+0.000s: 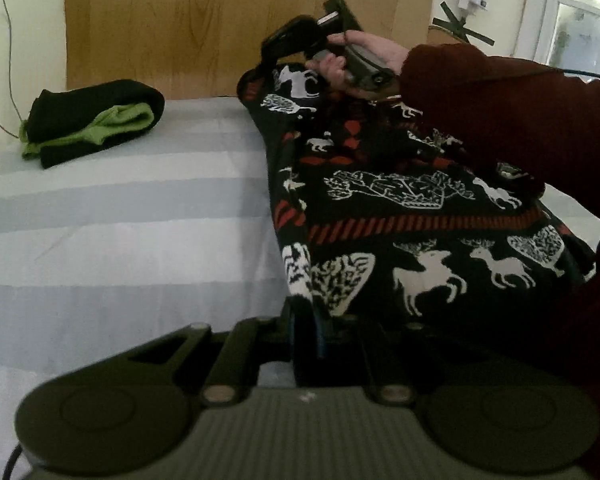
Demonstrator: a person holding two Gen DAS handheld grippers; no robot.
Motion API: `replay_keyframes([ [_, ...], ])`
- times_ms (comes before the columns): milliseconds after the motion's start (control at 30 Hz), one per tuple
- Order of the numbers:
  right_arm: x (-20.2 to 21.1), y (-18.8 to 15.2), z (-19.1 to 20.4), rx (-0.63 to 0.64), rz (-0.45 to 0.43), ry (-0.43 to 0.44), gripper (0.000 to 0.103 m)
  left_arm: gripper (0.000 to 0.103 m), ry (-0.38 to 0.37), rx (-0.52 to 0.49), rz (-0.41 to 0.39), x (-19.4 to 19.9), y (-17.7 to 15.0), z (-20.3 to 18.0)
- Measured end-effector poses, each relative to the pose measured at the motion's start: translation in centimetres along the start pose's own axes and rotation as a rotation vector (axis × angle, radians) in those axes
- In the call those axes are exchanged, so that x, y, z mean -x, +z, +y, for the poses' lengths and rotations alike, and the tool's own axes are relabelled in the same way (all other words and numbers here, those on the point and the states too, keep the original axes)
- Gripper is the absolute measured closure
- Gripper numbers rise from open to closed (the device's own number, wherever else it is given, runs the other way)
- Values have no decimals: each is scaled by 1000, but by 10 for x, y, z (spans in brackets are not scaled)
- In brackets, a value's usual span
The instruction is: Fold small clothes
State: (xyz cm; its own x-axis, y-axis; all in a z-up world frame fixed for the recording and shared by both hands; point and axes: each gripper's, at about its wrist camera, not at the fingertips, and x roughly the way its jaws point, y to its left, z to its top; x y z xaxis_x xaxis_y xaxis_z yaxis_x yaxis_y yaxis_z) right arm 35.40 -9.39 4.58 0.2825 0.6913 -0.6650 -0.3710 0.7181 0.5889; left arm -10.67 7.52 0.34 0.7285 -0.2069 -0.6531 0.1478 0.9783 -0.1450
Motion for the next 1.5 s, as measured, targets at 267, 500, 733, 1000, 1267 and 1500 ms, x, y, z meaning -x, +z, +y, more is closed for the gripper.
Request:
replay_keyframes([
  [267,83,-26,1,292,-171,-162,57,84,-53,-21,-158,43,30,31],
  [500,26,-18,41,426,-114,-161,51,80,-11,46,-180,-14,90,50],
  [733,-75,-27,56,626,63,-312,52,74,-18,1,-50,-87,82,23],
  [1000,75,-2,-31,51,-277,57,88,91,-52,-98,-168,-60,76,-9],
  [1267,174,-61,-177,-249,-272,-269,90,93,-190,-259,-117,-62,61,-55],
  [1500,190,-52,-135,-42,-364,-208,71,93,-176,-243,-77,-67,60,-54],
])
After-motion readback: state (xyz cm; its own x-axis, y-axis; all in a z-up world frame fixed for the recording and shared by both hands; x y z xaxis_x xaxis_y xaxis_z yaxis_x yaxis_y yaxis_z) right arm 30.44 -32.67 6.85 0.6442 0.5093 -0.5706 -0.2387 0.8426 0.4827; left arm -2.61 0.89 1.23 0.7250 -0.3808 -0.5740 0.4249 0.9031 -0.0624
